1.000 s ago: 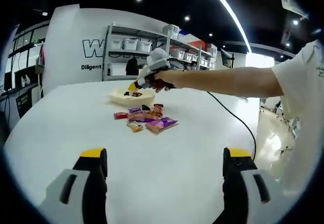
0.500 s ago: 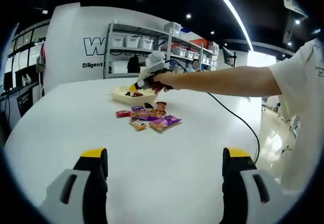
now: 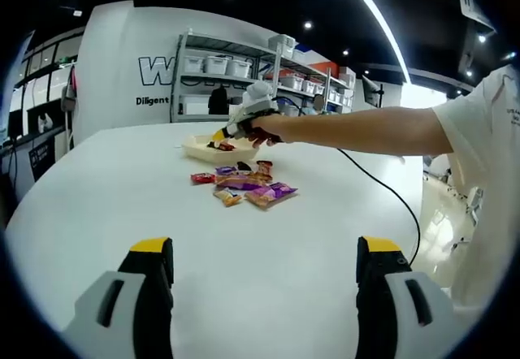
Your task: Place the target food into the container with the food tongs after gripping and lifting it, then release it inside without dropping or visibly crushing the food.
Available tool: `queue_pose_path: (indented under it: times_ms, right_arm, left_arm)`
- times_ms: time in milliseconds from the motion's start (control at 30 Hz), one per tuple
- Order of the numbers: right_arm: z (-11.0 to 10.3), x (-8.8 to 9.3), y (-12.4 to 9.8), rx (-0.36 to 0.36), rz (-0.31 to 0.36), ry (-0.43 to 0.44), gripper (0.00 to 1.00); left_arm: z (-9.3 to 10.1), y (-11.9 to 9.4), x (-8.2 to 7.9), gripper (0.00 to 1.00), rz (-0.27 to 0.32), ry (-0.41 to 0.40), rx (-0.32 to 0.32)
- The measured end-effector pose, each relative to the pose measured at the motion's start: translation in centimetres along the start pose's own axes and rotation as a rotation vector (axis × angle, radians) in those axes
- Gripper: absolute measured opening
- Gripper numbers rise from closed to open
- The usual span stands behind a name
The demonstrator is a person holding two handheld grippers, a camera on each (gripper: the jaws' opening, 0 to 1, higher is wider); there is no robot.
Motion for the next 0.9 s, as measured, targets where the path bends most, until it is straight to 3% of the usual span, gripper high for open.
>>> queue_pose_path:
  times_ms: [433, 900]
  right_arm:
    - [0.8, -0.7, -2.1, 0.017, 0.023, -0.006, 0.20]
    - [-1.2, -0.1, -5.3, -0.040, 0.031, -0.035, 0.20]
  left_arm:
    - [0.3, 0.2, 0.1, 0.92, 0.009, -0.003, 0.011]
    - [1.2, 0.0, 0.0, 0.91, 0.017, 0.009, 0.031]
Point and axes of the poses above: the point that each gripper's makers call its tool centre point, and the gripper's own axes: y roughly forward along the fingers, z roughly to its right, x roughly out of its underside, the point moved 7 cm from there along -y, roughly backward along the fingers, and after that the axes turned 11 degrees about -y, right-handed, at the moved point
